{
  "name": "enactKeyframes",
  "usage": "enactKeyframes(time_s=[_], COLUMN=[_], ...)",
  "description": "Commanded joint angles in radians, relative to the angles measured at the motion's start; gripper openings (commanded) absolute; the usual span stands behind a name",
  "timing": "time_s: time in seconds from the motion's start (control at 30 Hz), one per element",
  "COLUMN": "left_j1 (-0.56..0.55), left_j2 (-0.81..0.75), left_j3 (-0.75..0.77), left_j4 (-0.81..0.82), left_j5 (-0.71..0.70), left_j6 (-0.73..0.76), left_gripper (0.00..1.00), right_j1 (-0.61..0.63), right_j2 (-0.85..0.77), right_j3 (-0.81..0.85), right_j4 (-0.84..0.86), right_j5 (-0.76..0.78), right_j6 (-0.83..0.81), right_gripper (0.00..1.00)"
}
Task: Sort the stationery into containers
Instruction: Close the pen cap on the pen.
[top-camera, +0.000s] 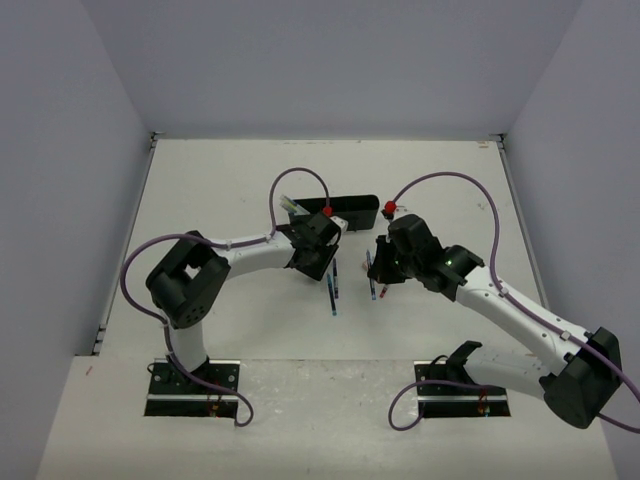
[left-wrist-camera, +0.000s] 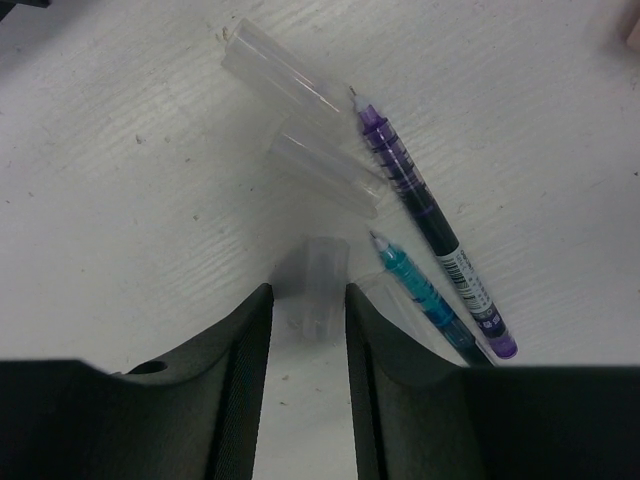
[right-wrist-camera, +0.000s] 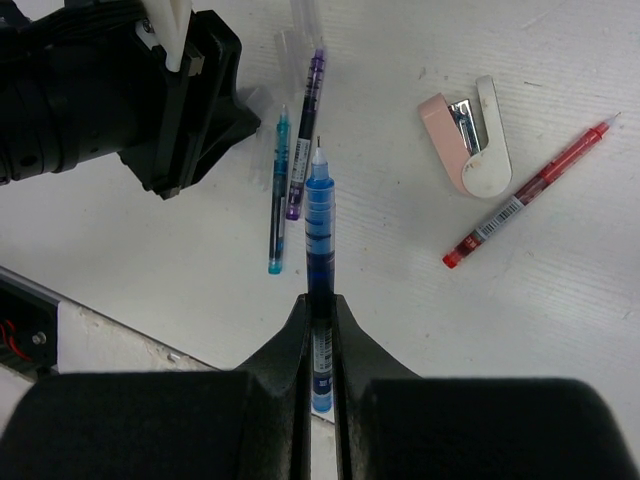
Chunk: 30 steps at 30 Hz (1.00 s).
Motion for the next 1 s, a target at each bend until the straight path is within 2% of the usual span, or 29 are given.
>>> enactKeyframes(time_s=[0.0, 0.13, 0.3, 0.47, 0.6, 0.63, 0.7, 0.8, 0.87, 0.97], left_j1=[0.005, 0.006, 0.004, 0.004, 0.006, 0.006, 0.004, 0.004, 0.003, -0.003], left_j2=[0.034, 0.061, 0.085, 0.023, -0.142, -0.156, -0.285, -0.426, -0.558, -0.738], left_j3=[0.029, 0.046, 0.052, 0.029, 0.015, 0.013, 0.001, -0.068, -0.166, -0.289], left_j4=[0.017, -0.003, -0.022, -0.032, -0.019, -0.011, 0.041, 0.160, 0.301, 0.484], left_j5=[0.008, -0.006, -0.011, -0.036, -0.070, -0.081, -0.098, -0.103, -0.093, -0.073], left_j6=[0.028, 0.021, 0.012, -0.030, -0.108, -0.129, -0.203, -0.348, -0.416, -0.516], left_gripper=[0.34, 0.28, 0.04, 0.00, 0.00, 0.00, 0.00, 0.00, 0.00, 0.00], right_j1=[0.003, 0.003, 0.003, 0.003, 0.004, 0.007, 0.037, 0.124, 0.184, 0.237], right_j2=[-0.018, -0.027, -0.046, -0.103, -0.198, -0.207, -0.277, -0.306, -0.300, -0.269], right_j3=[-0.001, -0.001, -0.013, -0.057, -0.166, -0.199, -0.293, -0.339, -0.355, -0.346], right_j4=[0.025, 0.022, 0.031, 0.106, 0.314, 0.377, 0.547, 0.722, 0.802, 0.846], right_j5=[-0.005, -0.006, -0.006, -0.110, -0.334, -0.379, -0.450, -0.376, -0.339, -0.262], right_j6=[-0.016, -0.019, -0.024, -0.050, -0.064, -0.052, -0.012, 0.028, 0.049, 0.050], right_gripper=[0.00, 0.00, 0.00, 0.00, 0.00, 0.00, 0.00, 0.00, 0.00, 0.00])
